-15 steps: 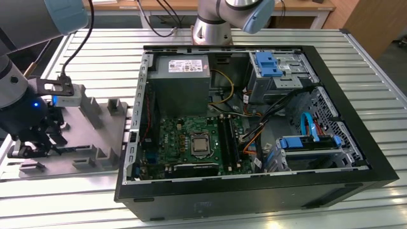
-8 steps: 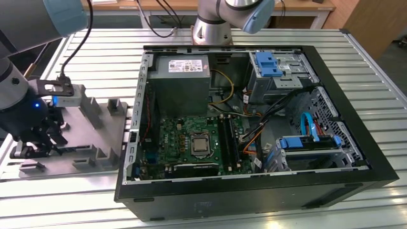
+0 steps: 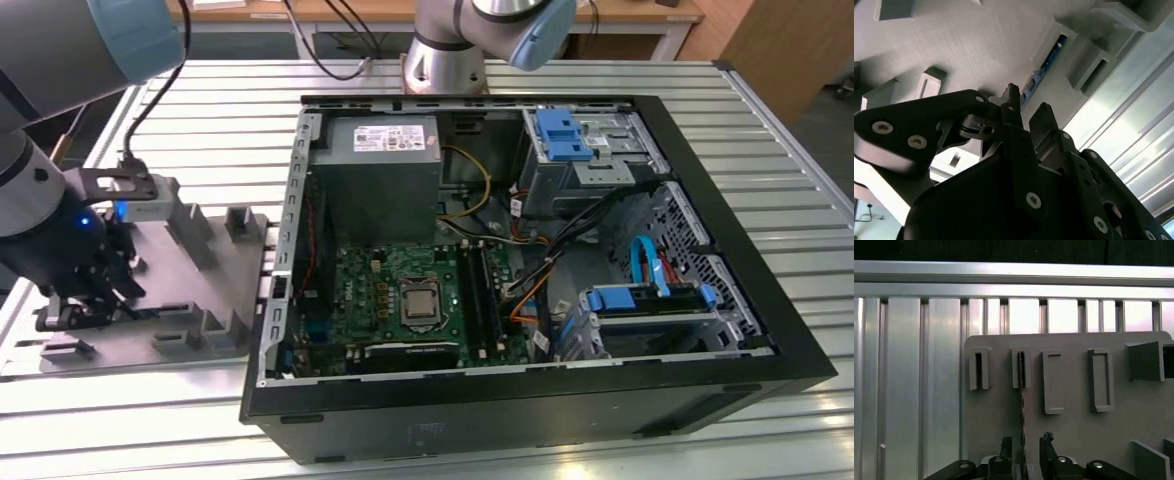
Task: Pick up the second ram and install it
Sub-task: 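Pick up the second ram and move it above second insertion slot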
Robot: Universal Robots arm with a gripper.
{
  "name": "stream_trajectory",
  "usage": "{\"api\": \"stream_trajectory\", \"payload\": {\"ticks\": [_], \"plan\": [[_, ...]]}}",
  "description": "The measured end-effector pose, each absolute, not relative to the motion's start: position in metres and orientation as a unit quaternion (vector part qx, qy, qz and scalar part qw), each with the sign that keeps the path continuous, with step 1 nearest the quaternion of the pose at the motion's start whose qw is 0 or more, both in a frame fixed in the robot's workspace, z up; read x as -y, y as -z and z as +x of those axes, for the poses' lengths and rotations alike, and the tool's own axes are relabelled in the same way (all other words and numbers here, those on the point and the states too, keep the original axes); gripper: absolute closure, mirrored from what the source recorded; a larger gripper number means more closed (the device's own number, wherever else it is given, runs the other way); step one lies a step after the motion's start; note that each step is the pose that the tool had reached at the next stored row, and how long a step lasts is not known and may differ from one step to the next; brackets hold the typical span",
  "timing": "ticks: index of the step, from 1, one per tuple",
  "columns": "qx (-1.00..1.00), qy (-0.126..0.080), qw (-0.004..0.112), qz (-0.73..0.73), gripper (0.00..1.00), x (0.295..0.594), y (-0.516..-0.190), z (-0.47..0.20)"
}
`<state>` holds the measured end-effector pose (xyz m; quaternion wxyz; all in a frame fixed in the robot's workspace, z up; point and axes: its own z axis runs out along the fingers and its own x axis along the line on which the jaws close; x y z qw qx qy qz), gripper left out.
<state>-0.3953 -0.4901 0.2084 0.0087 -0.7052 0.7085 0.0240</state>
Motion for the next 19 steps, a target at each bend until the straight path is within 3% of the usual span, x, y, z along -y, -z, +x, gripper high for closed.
{"api": "stream_trajectory", "payload": {"ticks": [19], "plan": [[-0.687,-0.024,0.008,-0.726,0.66,0.486,-0.192,-0.4]]}}
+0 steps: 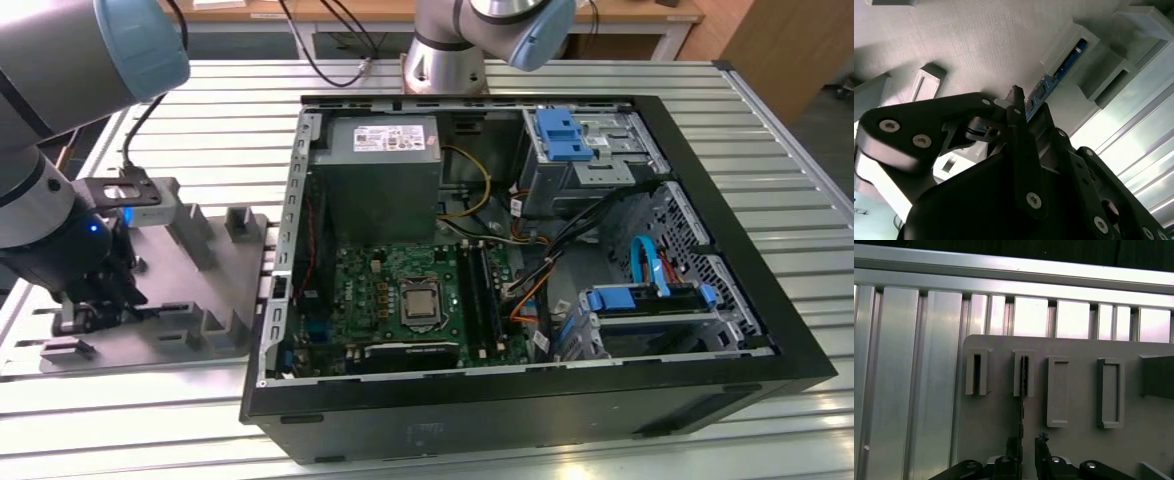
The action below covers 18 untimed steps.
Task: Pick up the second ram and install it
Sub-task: 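Pick up the second ram and move it above second insertion slot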
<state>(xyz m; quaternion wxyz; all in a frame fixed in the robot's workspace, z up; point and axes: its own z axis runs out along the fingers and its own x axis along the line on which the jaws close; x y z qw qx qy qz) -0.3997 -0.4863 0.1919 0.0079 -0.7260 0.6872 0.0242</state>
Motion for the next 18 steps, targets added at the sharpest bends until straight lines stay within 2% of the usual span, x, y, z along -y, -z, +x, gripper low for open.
{"api": "stream_trajectory", "payload": {"ticks": [3,5,18], "plan": [[-0.687,-0.024,0.008,-0.726,0.84,0.4863,-0.1919,-0.3997],[-0.687,-0.024,0.008,-0.726,0.86,0.4863,-0.1919,-0.3997],[-0.687,-0.024,0.008,-0.726,0.86,0.4863,-0.1918,-0.3997]]}}
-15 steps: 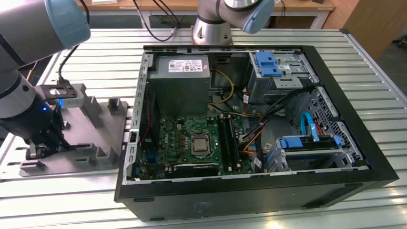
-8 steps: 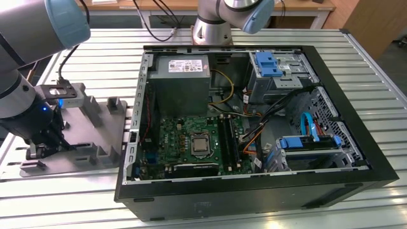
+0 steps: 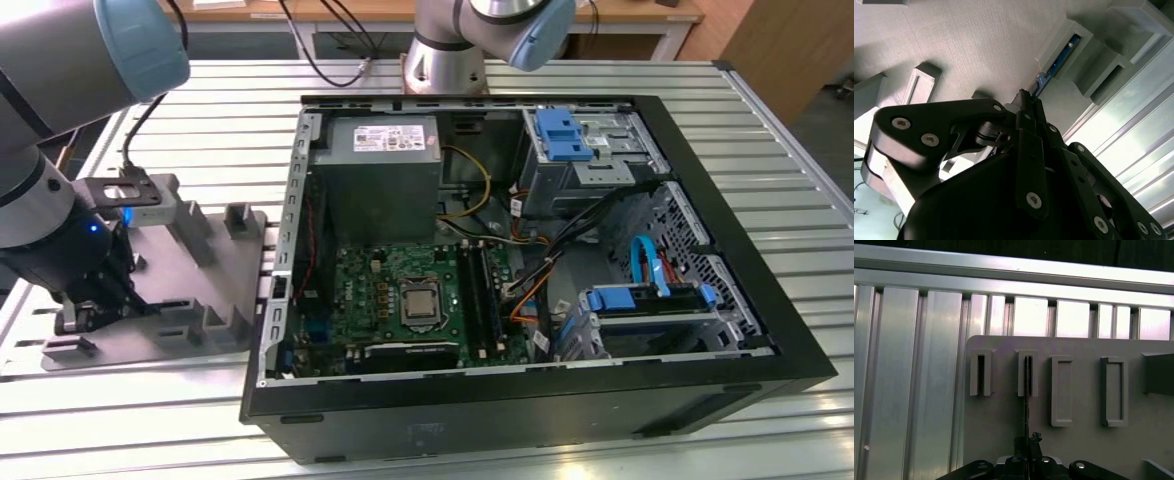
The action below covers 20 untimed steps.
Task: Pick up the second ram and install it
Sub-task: 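Pick up the second ram and move it above second insertion slot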
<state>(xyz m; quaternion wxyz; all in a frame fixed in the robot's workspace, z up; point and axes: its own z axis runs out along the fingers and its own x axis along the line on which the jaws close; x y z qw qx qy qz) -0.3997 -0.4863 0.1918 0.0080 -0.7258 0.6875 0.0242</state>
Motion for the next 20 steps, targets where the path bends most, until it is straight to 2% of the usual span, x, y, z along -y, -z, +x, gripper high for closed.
{"api": "stream_trajectory", "payload": {"ticks": [20], "plan": [[-0.687,-0.024,0.008,-0.726,0.86,0.486,-0.219,-0.4]]}}
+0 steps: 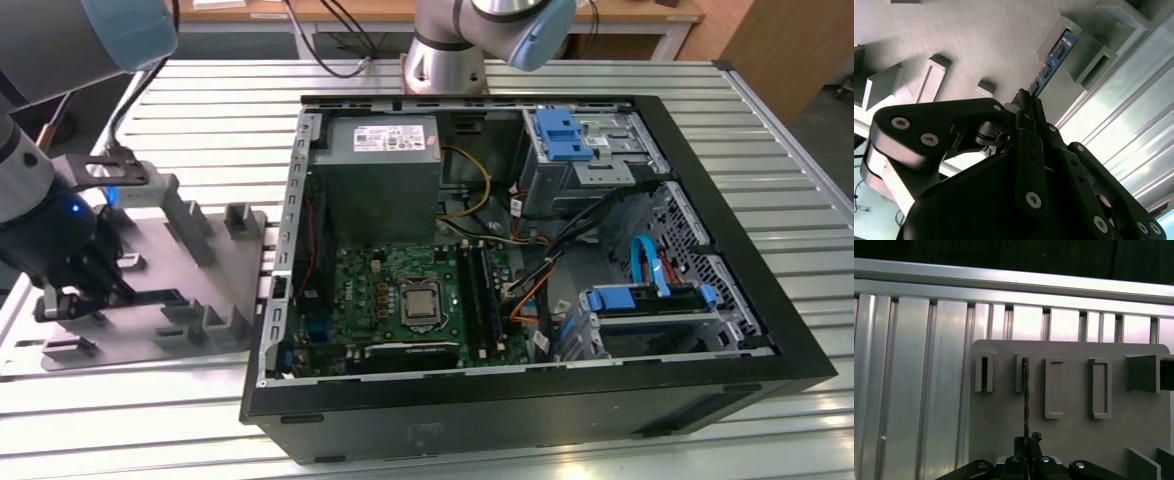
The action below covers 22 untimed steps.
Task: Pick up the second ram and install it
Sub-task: 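Pick up the second ram and move it above second insertion slot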
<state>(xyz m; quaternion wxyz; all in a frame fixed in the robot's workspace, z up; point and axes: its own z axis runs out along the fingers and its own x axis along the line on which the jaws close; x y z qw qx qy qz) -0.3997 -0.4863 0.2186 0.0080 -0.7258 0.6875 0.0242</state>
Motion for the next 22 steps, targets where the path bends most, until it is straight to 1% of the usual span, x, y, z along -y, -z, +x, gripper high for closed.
{"api": "stream_trajectory", "payload": {"ticks": [22], "plan": [[-0.687,-0.024,0.008,-0.726,0.86,0.486,-0.242,-0.4]]}}
